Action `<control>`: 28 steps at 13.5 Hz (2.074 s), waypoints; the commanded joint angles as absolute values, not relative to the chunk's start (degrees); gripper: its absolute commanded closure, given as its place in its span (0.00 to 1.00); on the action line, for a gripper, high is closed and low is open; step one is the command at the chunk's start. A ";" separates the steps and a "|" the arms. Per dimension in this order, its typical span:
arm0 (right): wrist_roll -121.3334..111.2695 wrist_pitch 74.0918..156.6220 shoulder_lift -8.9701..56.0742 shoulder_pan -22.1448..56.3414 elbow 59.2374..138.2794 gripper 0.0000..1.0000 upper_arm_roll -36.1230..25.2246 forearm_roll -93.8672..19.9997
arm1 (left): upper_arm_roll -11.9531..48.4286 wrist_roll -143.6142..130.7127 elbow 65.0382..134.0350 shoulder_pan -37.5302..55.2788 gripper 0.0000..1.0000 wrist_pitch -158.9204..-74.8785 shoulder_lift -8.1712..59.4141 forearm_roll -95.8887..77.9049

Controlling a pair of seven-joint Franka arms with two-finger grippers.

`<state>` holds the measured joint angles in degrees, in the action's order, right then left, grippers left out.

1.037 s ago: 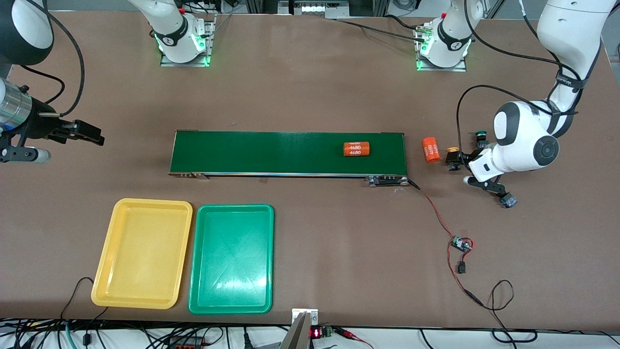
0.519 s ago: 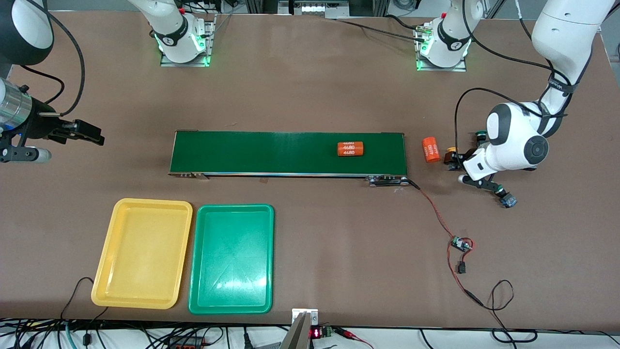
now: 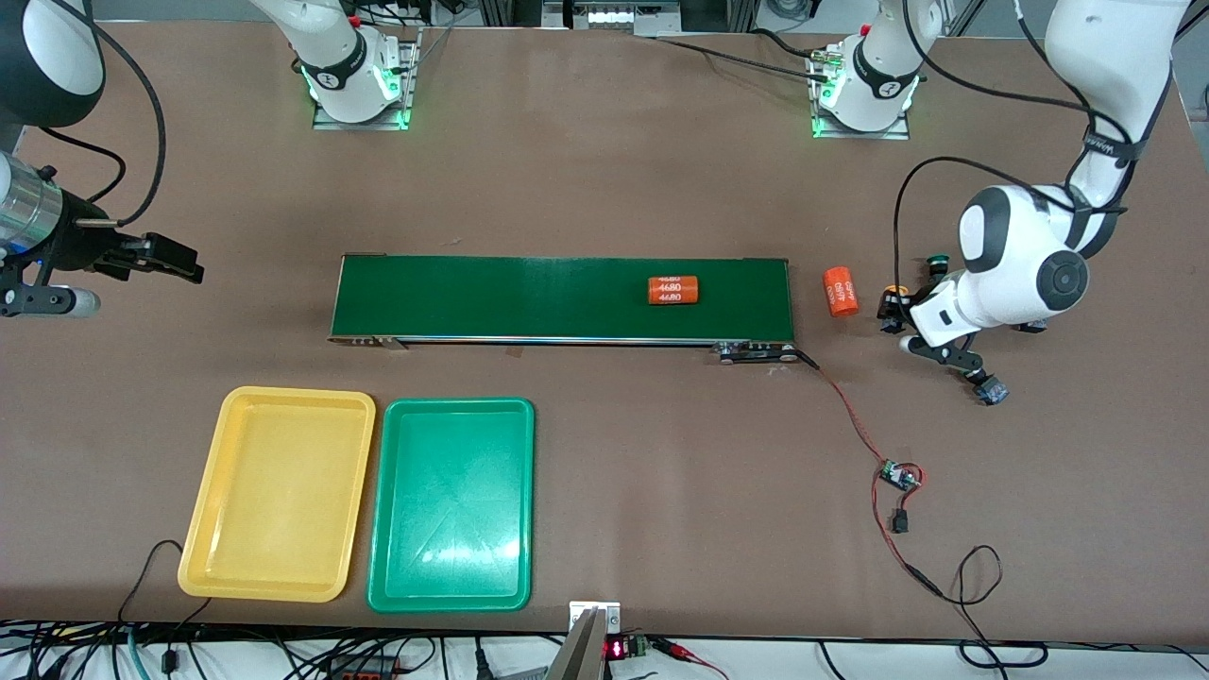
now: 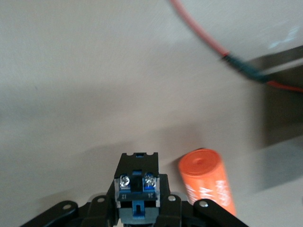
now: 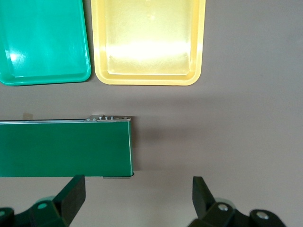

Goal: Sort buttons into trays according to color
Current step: 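Place the push button on the conveyor belt with the left gripper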

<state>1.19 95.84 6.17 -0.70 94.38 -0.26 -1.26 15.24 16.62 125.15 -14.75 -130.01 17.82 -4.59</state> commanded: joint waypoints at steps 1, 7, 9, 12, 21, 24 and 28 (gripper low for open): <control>0.26 95.98 5.63 -1.14 94.83 0.00 0.00 -1.76 | 18.09 16.09 122.54 -13.80 1.00 -125.43 14.24 -5.54; 0.35 96.06 5.71 -0.97 94.75 0.00 0.00 -1.85 | 25.57 1.53 120.42 -7.31 1.00 -124.63 15.11 -13.00; 0.44 95.98 5.71 -0.88 94.75 0.00 0.09 -1.93 | 26.10 -3.32 119.62 -4.23 1.00 -125.32 16.08 -13.01; 0.44 96.06 5.71 -0.88 94.66 0.00 0.09 -1.93 | 26.10 -5.36 119.62 -2.46 1.00 -128.93 18.45 -13.01; 0.97 96.06 5.71 -0.53 94.66 0.00 0.44 -1.93 | 26.10 -3.96 119.09 -1.76 0.00 -131.13 20.58 -12.39; 0.97 96.06 5.71 -0.53 94.66 0.00 0.44 -1.93 | 26.19 -4.04 119.00 -1.93 0.00 -128.25 15.23 -13.18; 0.88 96.06 5.71 -0.53 94.66 0.00 0.44 -1.93 | 25.75 -3.69 118.65 -10.87 0.00 -122.70 11.60 -12.39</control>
<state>1.19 95.92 6.17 -0.43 94.39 0.33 -1.33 25.89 -5.28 117.92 -4.90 -125.50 13.77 -12.01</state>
